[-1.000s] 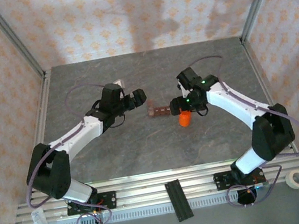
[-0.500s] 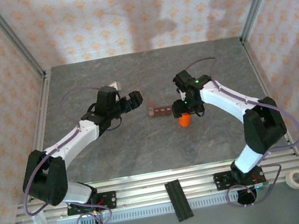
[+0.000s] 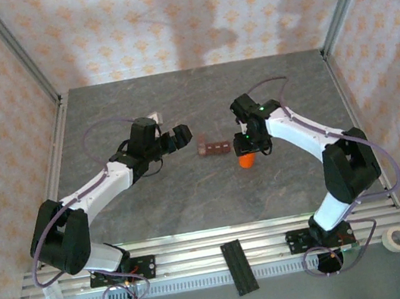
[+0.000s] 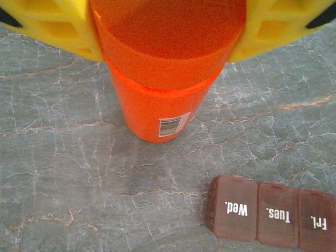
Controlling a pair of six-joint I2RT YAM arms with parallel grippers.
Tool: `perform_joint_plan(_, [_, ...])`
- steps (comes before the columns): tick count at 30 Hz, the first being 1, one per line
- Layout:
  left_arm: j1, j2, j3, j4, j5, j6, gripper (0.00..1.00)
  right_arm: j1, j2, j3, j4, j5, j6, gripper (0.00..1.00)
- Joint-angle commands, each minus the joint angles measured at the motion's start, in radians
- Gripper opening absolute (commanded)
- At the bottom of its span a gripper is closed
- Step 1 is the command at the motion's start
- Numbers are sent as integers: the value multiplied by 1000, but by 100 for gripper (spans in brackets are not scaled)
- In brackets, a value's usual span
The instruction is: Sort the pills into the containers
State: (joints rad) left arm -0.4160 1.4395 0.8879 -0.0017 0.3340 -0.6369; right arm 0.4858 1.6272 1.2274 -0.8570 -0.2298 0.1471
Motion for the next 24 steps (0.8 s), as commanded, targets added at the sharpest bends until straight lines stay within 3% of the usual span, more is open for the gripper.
perform_joint_plan(1, [13,-14,-5,20,22,-4,100,8,29,-7,24,1,15,42])
perform_joint_plan(4, [13,-22,-12,20,24,-1,100,7,42,8,26,-13,17,34])
perform_joint_plan(16, [14,-1,-11,54,0,61,100,7,-25,131,-38,-61,-6,31])
perform_joint_plan(24, [14,15,-2,111,-77,265,100,8,45,391,-120,-138,-37,30])
